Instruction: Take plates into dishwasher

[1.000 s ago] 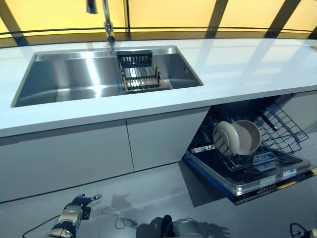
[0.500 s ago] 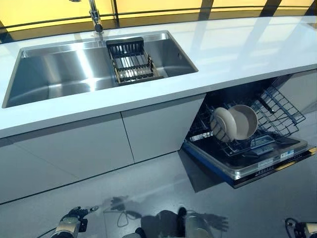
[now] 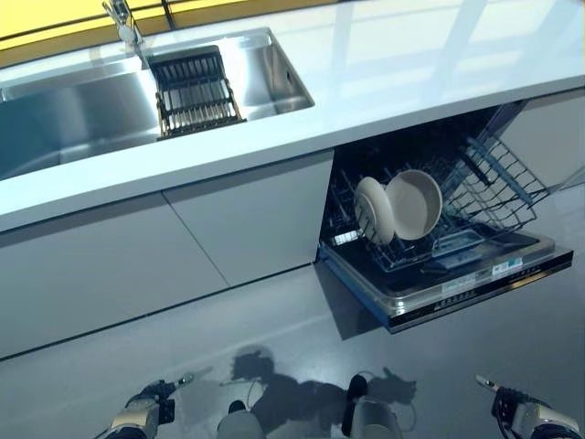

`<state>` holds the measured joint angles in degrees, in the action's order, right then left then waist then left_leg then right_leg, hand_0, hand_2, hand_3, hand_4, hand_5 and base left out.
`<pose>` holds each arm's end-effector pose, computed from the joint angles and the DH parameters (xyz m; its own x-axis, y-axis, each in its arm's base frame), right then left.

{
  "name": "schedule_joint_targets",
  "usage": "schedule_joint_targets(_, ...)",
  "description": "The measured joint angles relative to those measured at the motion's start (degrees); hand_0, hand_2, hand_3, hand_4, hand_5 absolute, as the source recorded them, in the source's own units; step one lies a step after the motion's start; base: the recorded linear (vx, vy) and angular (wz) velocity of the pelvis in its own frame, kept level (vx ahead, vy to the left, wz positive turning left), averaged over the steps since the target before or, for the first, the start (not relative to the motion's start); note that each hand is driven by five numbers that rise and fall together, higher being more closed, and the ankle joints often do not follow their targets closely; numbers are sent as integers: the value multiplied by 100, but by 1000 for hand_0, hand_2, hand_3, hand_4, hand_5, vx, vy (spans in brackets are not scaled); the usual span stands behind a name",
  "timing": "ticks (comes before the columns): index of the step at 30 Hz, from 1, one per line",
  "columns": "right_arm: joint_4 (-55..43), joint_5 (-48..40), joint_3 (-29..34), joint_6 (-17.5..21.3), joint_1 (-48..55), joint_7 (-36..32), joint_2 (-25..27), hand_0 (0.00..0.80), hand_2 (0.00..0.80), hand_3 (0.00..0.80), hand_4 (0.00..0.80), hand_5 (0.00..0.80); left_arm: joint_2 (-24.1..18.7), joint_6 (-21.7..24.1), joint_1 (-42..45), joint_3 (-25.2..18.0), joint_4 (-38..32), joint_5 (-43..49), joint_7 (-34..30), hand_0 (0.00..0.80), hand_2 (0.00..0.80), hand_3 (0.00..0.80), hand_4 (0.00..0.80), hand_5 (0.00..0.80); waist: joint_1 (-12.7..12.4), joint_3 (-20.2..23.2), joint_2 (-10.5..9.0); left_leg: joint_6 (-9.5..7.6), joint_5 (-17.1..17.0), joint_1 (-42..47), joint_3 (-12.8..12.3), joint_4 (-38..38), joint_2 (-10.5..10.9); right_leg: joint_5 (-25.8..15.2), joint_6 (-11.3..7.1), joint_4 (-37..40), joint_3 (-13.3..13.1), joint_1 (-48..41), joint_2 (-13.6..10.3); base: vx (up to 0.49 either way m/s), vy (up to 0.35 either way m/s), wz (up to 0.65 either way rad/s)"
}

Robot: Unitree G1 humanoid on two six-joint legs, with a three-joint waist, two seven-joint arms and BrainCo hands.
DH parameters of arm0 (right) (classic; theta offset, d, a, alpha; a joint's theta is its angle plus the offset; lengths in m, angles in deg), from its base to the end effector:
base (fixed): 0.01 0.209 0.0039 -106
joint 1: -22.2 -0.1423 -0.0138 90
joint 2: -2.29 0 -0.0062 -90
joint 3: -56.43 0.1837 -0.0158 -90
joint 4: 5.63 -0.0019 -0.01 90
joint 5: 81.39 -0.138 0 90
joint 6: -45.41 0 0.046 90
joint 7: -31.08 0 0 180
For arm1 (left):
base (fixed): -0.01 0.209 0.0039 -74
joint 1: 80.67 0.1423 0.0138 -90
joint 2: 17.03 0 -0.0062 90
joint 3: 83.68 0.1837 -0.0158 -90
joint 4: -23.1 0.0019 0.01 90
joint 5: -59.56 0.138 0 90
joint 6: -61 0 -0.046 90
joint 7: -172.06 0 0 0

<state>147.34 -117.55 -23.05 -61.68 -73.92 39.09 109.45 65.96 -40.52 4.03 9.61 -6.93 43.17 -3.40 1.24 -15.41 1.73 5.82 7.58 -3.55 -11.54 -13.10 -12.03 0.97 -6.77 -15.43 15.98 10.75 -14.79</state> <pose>0.1203 -0.3444 -0.0443 0.2567 -0.5077 -0.8224 0.6975 0.6864 -0.2060 0.1280 0.2755 -0.0790 0.3908 0.3654 -0.8448 -0.2175 0.9285 0.3010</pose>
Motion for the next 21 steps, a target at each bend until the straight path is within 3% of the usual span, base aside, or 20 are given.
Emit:
schedule_joint_targets(3, 6, -888, 86, 235, -155, 3, -145, 0, 0, 0, 0, 0, -5, 72, 32, 1, -8, -69, 3, 0, 0, 0, 0, 0, 79, -189, -7, 90, 71, -229, 85, -295, 189, 163, -42, -445, -61, 307, -303, -69, 47, 19)
schedule_joint_targets(5, 56, -1380, 211, 350, -262, 1, -198, 0, 0, 0, 0, 0, 6, 131, 65, 8, 44, -104, 5, 0, 0, 0, 0, 0, 101, -333, 99, 184, 153, -426, 109, -601, 243, 223, -81, -706, -125, 442, -426, 15, 130, 10)
schedule_joint_targets(11, 135, -2782, 567, 456, -613, 37, -195, 0, 0, 0, 0, 0, 151, 361, 94, 5, 192, -452, 31, 0, 0, 0, 0, 0, 74, -588, 480, 76, 540, -752, 158, -1456, 439, 603, -173, -1552, -330, 762, -851, 13, 124, 12)
schedule_joint_targets(15, 86, -3581, 588, 585, -765, 189, -177, 0, 0, 0, 0, 0, 366, 429, 148, 21, 167, -526, 48, 0, 0, 0, 0, 0, 57, -645, 681, 45, 613, -844, 238, -1660, 529, 737, -206, -1846, -368, 843, -1019, -2, 105, 14)
schedule_joint_targets(21, -429, -5166, 591, 1173, -1224, 10, -231, 0, 0, 0, 0, 0, 687, 447, 339, 101, 171, -710, 96, 0, 0, 0, 0, 0, -100, -665, 968, 33, 684, -1109, 308, -2051, 617, 952, -174, -2386, -447, 1161, -1226, -2, 79, 11)
